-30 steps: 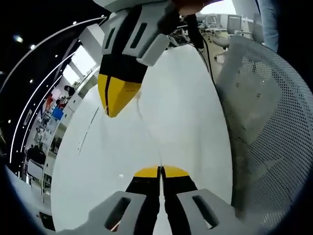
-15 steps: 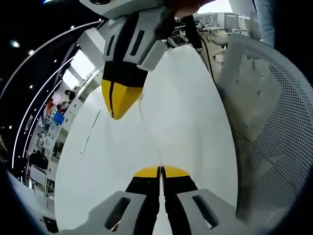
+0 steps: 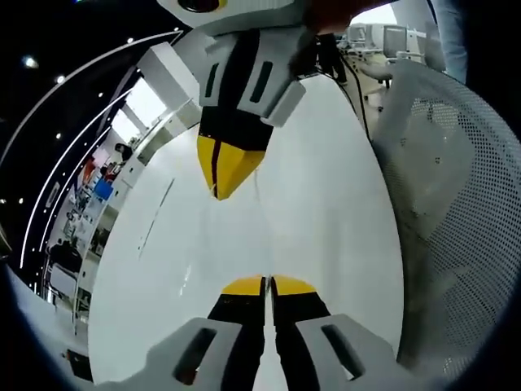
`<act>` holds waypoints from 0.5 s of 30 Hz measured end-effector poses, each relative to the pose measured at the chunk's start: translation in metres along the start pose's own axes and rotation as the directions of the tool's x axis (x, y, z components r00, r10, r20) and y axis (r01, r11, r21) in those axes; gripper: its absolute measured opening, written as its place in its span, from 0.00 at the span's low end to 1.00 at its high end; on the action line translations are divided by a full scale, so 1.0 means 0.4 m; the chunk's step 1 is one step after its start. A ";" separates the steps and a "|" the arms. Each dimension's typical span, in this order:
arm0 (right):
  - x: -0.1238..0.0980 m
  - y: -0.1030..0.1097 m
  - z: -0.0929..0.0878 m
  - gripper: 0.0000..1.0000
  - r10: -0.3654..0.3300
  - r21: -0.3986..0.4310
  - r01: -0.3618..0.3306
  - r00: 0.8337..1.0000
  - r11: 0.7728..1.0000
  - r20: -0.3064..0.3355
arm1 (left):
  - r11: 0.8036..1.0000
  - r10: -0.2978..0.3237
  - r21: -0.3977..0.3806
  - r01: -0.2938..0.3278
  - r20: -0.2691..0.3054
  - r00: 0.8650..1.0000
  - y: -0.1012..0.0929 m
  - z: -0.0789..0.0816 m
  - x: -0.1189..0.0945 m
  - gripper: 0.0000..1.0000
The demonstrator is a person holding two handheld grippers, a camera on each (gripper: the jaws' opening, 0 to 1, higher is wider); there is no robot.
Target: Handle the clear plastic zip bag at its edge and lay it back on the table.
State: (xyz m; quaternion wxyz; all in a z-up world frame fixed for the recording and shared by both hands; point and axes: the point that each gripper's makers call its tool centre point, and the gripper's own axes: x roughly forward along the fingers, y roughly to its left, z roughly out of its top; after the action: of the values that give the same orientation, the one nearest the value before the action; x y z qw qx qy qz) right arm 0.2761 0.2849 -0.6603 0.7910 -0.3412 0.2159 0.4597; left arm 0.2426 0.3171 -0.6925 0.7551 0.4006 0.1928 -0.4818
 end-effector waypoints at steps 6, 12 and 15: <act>0.002 -0.001 -0.013 0.00 0.000 0.006 0.000 1.000 1.000 -0.016 | 1.000 0.014 -0.022 -0.014 0.014 1.000 0.009 0.005 -0.005 0.00; 0.012 0.001 -0.027 0.00 0.000 0.003 0.001 0.999 1.000 -0.037 | 1.000 0.022 -0.018 -0.022 0.014 1.000 0.011 0.003 -0.008 0.03; 0.013 0.002 -0.033 0.00 -0.003 0.009 0.004 0.999 1.000 -0.049 | 1.000 0.026 -0.018 -0.026 0.019 0.999 0.010 0.002 -0.012 0.05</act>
State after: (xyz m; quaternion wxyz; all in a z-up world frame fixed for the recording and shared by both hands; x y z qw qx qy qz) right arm 0.2777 0.2785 -0.6729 0.7878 -0.3493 0.2365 0.4489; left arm 0.2439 0.3200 -0.6869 0.7666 0.3917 0.1848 -0.4741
